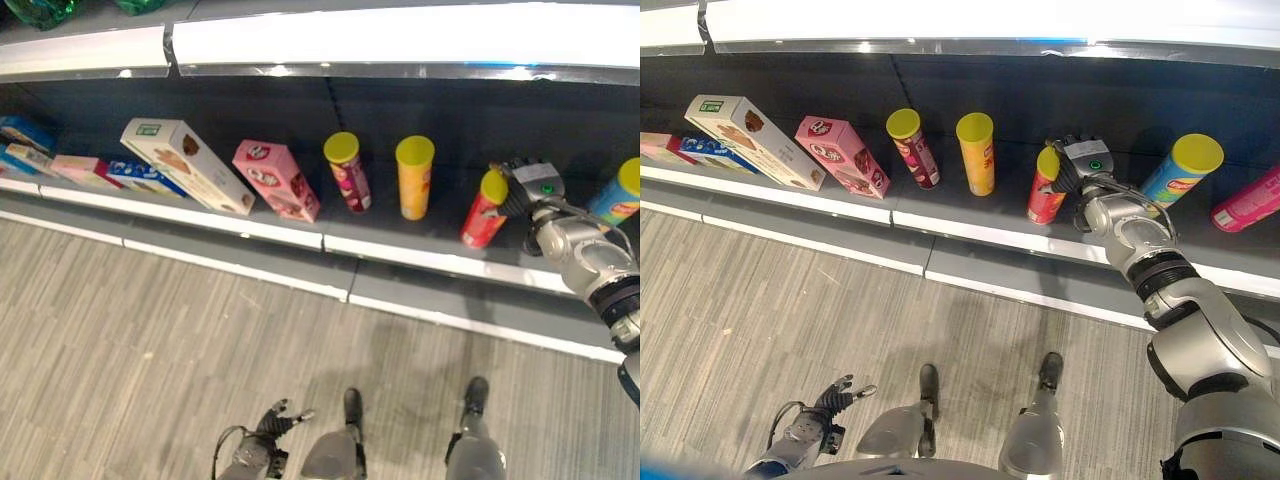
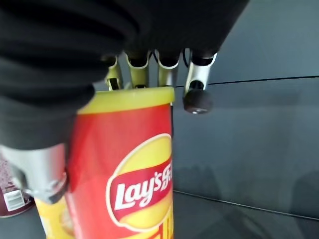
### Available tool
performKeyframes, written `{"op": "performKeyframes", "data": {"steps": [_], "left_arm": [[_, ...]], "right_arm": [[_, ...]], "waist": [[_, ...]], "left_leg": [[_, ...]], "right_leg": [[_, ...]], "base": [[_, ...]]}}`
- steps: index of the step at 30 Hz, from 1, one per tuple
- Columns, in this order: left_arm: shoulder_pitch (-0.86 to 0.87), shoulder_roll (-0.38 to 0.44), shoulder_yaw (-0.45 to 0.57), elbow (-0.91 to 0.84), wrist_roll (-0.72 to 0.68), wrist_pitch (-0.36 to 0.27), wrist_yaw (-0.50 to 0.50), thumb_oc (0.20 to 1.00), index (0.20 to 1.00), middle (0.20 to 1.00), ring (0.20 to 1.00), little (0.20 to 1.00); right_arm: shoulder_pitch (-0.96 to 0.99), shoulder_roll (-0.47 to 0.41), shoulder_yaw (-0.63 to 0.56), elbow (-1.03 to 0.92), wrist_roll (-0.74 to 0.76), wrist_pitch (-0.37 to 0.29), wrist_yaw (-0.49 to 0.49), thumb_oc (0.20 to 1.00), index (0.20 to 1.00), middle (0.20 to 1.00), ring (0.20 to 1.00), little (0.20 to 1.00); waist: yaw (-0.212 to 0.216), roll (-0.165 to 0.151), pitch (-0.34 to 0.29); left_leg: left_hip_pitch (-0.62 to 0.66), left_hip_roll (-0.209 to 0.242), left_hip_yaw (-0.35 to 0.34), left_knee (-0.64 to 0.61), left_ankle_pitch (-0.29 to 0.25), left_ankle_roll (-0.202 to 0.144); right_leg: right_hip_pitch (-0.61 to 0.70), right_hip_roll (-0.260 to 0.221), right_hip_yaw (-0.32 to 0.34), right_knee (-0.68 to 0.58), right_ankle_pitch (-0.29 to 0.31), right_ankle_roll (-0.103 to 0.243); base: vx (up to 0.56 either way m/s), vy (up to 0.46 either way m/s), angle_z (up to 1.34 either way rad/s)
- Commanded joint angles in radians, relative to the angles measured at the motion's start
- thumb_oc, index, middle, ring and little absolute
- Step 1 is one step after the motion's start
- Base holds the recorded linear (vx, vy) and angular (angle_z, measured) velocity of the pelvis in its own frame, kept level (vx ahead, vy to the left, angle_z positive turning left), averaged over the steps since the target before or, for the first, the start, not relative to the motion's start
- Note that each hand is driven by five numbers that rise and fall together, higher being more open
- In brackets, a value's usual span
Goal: Put the goods on the table back onto the shelves and tidy them up.
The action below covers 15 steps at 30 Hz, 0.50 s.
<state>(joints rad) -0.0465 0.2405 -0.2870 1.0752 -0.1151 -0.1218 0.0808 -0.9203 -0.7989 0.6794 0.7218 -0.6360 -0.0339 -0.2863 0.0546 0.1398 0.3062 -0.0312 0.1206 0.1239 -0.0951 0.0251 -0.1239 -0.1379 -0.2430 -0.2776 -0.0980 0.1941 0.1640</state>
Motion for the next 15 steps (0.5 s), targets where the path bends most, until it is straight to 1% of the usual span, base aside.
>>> {"op": "performKeyframes", "data": {"steps": [1, 7, 15], "left_arm": [[-0.041, 0.062, -0.054, 0.063, -0.024, -0.011, 0.026, 1.0, 1.0, 1.0, 1.0, 1.0], [-0.044, 0.064, -0.055, 0.063, -0.03, -0.015, 0.032, 1.0, 1.0, 1.0, 1.0, 1.0], [-0.045, 0.072, -0.063, 0.06, -0.034, -0.022, 0.041, 1.0, 1.0, 1.0, 1.0, 1.0]], "right_arm": [[-0.116, -0.007, 0.089, 0.038, -0.05, -0.006, -0.042, 0.2, 0.2, 0.2, 0.2, 0.2], [-0.148, -0.012, 0.113, 0.081, -0.062, 0.0, -0.052, 0.2, 0.2, 0.2, 0.2, 0.2], [-0.197, -0.02, 0.149, 0.158, -0.098, 0.021, -0.076, 0.2, 0.2, 0.2, 0.2, 0.2]], "waist": [[0.02, -0.031, -0.033], [0.024, -0.029, -0.029], [0.032, -0.014, -0.024]], "left_leg": [[-0.029, 0.024, -0.013, 0.008, 0.017, -0.022], [-0.032, 0.024, -0.016, 0.008, 0.02, -0.023], [-0.042, 0.023, -0.023, 0.008, 0.025, -0.027]], "right_leg": [[0.025, -0.047, 0.053, 0.145, -0.178, 0.034], [0.016, -0.048, 0.057, 0.151, -0.178, 0.033], [0.005, -0.051, 0.057, 0.159, -0.18, 0.034]], "base": [[0.0, 0.0, 0.0], [0.0, 0.0, 0.0], [0.0, 0.0, 0.0]]}}
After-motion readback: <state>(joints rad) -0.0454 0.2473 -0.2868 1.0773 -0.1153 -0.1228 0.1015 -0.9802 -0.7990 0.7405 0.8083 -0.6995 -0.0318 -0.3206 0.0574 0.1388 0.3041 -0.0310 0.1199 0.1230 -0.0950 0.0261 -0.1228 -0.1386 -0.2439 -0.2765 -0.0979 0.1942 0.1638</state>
